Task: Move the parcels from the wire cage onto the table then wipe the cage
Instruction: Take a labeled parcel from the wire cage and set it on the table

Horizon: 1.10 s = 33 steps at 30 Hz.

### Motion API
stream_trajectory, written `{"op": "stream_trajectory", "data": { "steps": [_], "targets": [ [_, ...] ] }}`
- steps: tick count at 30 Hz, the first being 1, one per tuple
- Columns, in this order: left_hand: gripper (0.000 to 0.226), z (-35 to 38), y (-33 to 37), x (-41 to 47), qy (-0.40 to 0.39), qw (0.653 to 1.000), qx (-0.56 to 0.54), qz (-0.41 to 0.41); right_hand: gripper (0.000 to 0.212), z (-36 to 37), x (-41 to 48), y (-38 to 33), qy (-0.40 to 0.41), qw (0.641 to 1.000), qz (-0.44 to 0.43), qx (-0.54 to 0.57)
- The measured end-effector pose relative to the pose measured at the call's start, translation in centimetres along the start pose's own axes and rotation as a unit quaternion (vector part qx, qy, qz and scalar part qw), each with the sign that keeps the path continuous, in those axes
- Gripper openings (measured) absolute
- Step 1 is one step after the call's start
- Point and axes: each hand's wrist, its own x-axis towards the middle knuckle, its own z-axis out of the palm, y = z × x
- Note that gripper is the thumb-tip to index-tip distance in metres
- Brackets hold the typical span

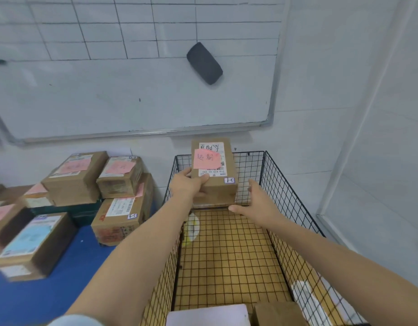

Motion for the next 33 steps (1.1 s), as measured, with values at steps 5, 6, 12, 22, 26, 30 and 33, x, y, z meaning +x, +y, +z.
{"op": "stream_trajectory", "data": {
  "steps": [5,6,12,22,26,30,33],
  "targets": [
    [0.067,-5.1,3.9,-1.6,-0.007,0.999,-0.042,0.032,0.104,0.1,-1.9,-4.0,0.016,1.000,-0.016,-0.003],
    [0.067,-6.5,4.5,-1.8,-0.002,0.998,-0.053,0.036,0.103,0.3,-2.3,-5.0,0.021,1.000,-0.019,-0.005],
    [0.062,-16.4,5.5,-3.2,-0.007,0.994,-0.100,0.048,0.092,2.2,-4.2,-11.9,0.075,0.997,-0.024,-0.012],
    [0.056,-31.7,1.8,-2.7,0.006,0.996,-0.075,0.038,0.063,8.7,-9.0,-24.7,0.117,0.987,-0.110,-0.034],
    [0.072,-35.7,-0.6,-2.5,0.026,0.998,-0.057,0.010,0.067,13.4,-10.0,-28.6,0.065,0.990,-0.125,-0.026],
    [0.072,-37.8,-2.7,-3.0,0.024,0.999,-0.048,0.005,0.075,18.5,-11.1,-30.6,-0.022,0.992,-0.127,-0.006],
    [0.072,-38.5,-3.6,-3.2,0.023,0.999,-0.033,0.009,0.082,21.3,-11.6,-30.8,-0.044,0.993,-0.107,0.037]
  ]
}}
